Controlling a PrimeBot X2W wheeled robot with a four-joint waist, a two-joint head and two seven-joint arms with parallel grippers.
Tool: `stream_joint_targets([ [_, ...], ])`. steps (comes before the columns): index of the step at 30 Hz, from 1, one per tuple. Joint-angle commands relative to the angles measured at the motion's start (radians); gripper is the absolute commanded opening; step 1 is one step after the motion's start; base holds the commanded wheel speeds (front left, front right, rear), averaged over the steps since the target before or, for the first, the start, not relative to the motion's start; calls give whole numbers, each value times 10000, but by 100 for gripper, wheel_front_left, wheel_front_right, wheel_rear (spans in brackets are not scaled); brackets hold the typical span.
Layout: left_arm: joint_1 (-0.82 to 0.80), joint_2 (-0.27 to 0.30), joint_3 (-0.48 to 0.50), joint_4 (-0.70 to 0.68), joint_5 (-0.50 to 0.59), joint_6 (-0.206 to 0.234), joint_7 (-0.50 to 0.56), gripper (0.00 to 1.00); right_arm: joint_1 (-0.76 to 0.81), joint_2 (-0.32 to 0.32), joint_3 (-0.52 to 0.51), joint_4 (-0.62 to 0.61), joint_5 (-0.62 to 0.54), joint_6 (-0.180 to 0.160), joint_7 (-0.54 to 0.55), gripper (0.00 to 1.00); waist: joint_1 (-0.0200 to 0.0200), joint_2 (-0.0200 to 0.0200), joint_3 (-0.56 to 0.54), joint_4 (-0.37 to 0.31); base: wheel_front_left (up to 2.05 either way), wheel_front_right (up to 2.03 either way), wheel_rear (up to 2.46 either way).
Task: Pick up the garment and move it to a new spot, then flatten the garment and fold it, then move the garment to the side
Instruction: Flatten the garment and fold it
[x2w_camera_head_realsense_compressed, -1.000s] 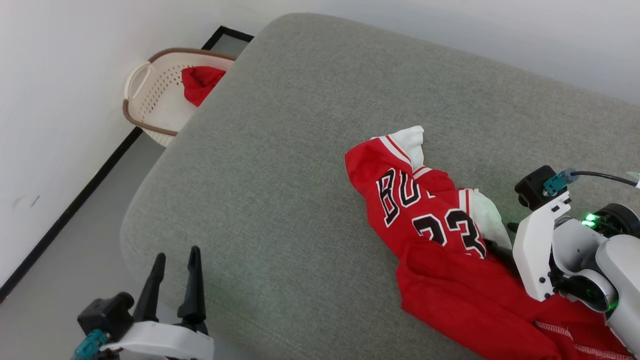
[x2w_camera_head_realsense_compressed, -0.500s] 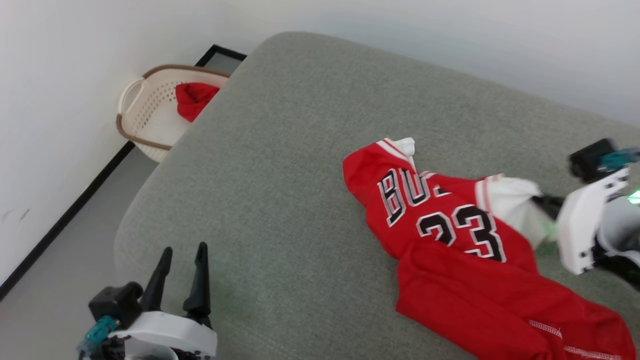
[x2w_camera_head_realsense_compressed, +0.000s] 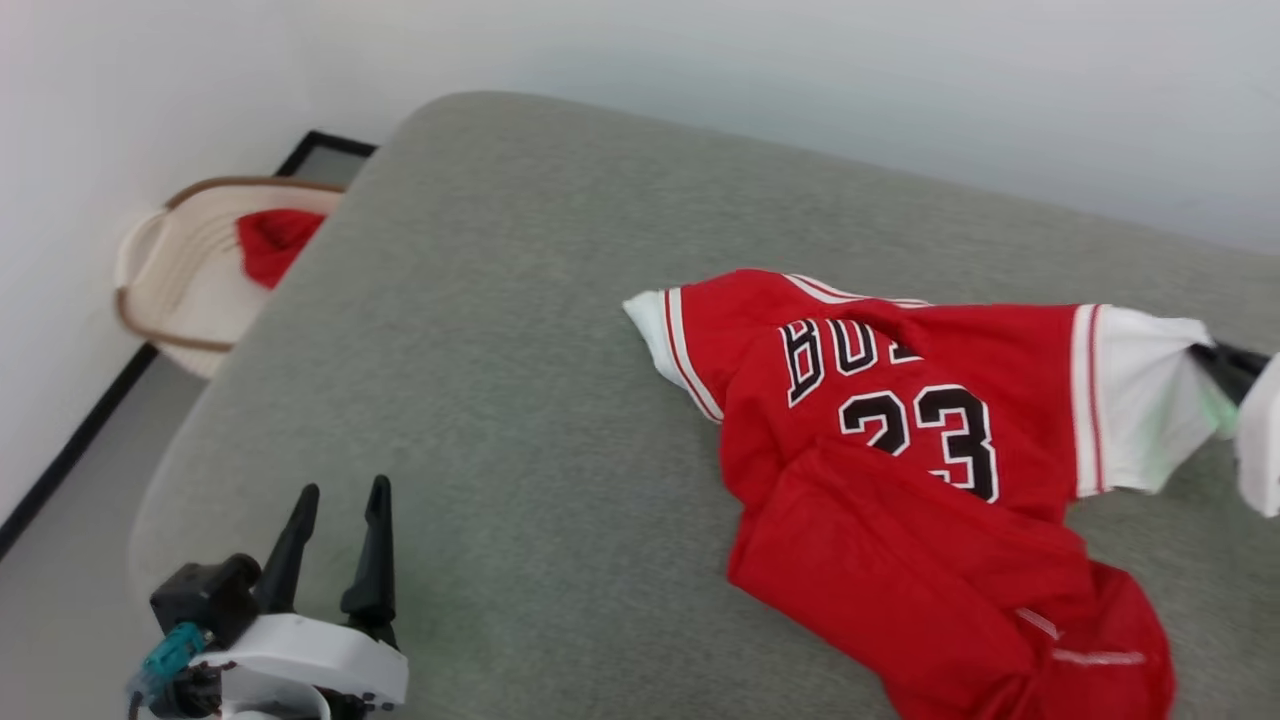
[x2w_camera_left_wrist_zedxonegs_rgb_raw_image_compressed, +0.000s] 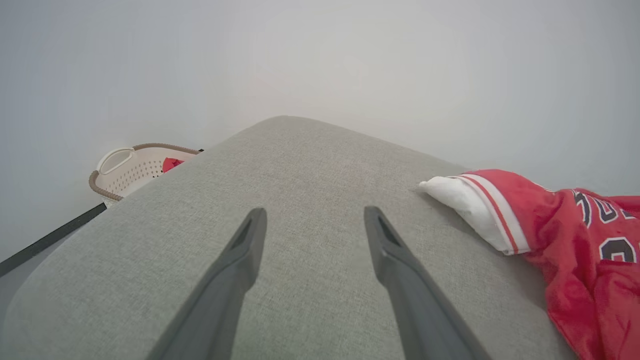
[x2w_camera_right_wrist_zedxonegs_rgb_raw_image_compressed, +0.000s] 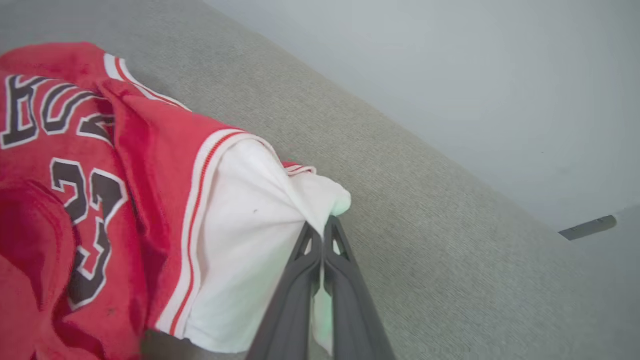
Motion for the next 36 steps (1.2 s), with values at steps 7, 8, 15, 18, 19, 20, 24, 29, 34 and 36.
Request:
stream_joint_targets([
  [7, -105, 120, 65, -70, 81, -22, -34, 100, 624, -352, -907, 265, -221, -4, -178, 0, 0, -1, 74, -1148, 0, 0, 0],
  [8, -127, 144, 45, -61, 82, -22, -34, 100, 710, -366, -1026, 324, -236, -4, -221, 0, 0, -1, 91, -1221, 0, 0, 0],
  [15, -336, 218, -121, 15, 86, -11, -34, 100, 1225, -259, -1731, 1000, -241, -4, -418, 0, 0, -1, 263, -1565, 0, 0, 0],
  [18, -434, 296, -216, 110, 85, -11, -34, 100, 1328, -66, -1826, 1306, -290, -4, -528, 23, 0, -1, 278, -1652, 0, 0, 0],
  [19, -431, 319, -226, 145, 60, -11, -34, 100, 1321, -2, -1857, 1436, -294, -4, -595, 49, 0, -1, 275, -1691, 0, 0, 0],
  [20, -441, 330, -238, 172, 33, -11, -34, 100, 1319, 20, -1837, 1563, -375, -4, -620, 84, 0, -1, 266, -1723, 0, 0, 0],
  [24, -477, 465, -281, 236, 8, -12, -34, 100, 1164, 243, -1708, 1762, -442, -4, -756, 100, 0, -1, 169, -1916, 0, 0, 0],
  [29, -394, 695, -284, 204, 39, -3, -1, 100, 984, 329, -1561, 1510, -491, -4, -985, 100, 0, -1, -23, -2300, 0, 0, 0],
  [34, -305, 946, -263, -74, 55, 48, 213, 100, 1164, 468, -1623, 886, -549, -4, -1319, 100, 0, -1, -221, -2756, 0, 0, 0],
  [36, -259, 1057, -229, -246, 26, 84, 349, 100, 1329, 563, -1742, 557, -603, -4, -1466, 100, 0, -1, -295, -2946, 0, 0, 0],
])
